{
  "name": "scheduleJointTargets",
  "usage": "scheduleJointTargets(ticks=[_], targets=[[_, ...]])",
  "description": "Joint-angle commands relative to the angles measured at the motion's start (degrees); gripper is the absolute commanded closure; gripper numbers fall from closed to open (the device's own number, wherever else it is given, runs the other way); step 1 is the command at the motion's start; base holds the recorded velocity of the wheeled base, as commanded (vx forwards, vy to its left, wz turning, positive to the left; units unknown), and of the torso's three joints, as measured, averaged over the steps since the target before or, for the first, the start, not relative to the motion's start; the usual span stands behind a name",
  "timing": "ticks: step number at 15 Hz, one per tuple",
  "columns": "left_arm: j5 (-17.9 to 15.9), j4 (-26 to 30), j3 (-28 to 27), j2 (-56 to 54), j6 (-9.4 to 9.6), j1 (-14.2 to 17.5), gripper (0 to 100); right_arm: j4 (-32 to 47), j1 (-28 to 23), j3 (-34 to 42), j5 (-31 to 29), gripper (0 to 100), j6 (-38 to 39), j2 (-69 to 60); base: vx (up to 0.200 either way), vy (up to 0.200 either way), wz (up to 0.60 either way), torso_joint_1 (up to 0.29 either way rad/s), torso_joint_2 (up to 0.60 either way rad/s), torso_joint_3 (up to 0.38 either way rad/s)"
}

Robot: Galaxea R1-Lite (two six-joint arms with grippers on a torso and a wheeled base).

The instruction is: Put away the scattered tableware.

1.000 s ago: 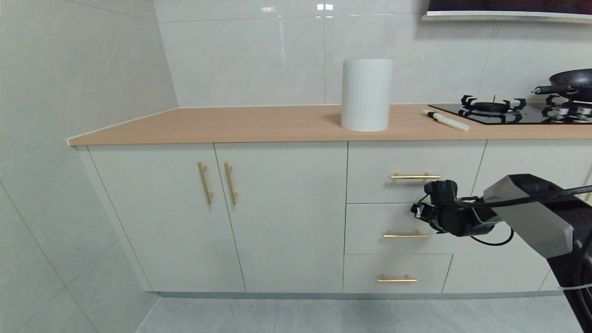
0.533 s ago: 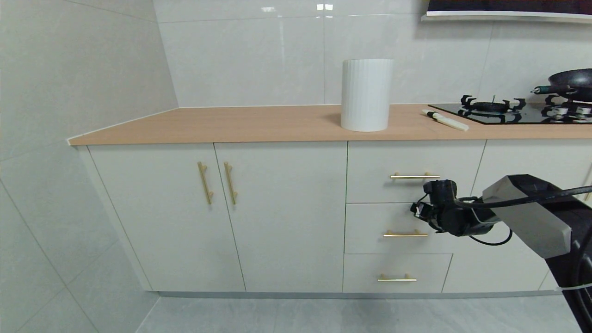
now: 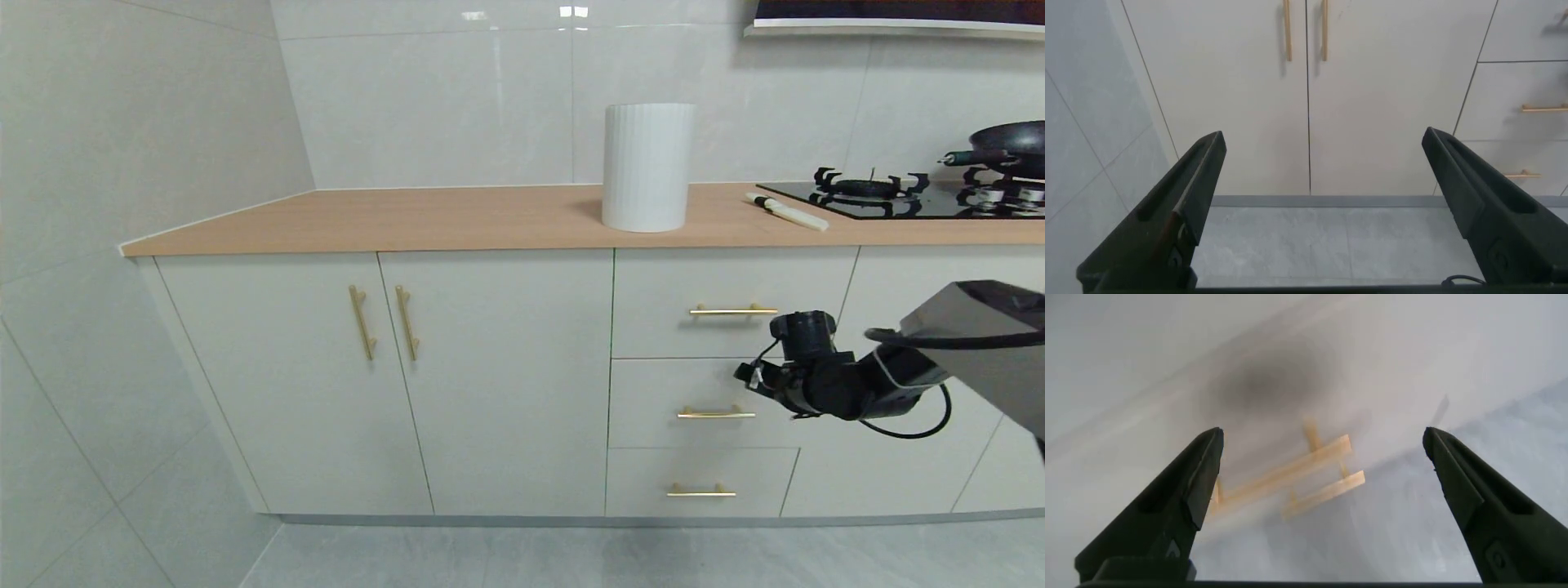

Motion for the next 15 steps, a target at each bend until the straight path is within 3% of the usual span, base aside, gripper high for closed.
scheduleJointTargets(ticks=[1,3,7,8,9,13,15], targets=[[0.0,0.0,0.0,0.0,0.0,0.0,0,0.0,0.8,15.5,2.7,0,-3.6,-19.7,0.0,0.0,0.0,0.0,0.0,0.0],[0.0,0.0,0.0,0.0,0.0,0.0,0,0.1,0.8,28.2,2.6,0,-5.7,-37.9,0.0,0.0,0.0,0.0,0.0,0.0],[0.0,0.0,0.0,0.0,0.0,0.0,0,0.4,0.6,44.2,2.1,0,-12.2,-68.4,0.0,0.0,0.0,0.0,0.0,0.0],[0.0,0.0,0.0,0.0,0.0,0.0,0,0.5,0.5,45.3,2.2,0,-13.0,-70.9,0.0,0.0,0.0,0.0,0.0,0.0],[0.0,0.0,0.0,0.0,0.0,0.0,0,2.1,0.4,49.1,2.1,0,-16.8,-83.5,0.0,0.0,0.0,0.0,0.0,0.0],[0.0,0.0,0.0,0.0,0.0,0.0,0,25.3,0.3,48.1,-0.6,0,-23.2,-107.7,0.0,0.0,0.0,0.0,0.0,0.0],[0.0,0.0,0.0,0.0,0.0,0.0,0,32.5,0.2,47.4,-2.8,0,-25.3,-115.7,0.0,0.0,0.0,0.0,0.0,0.0]])
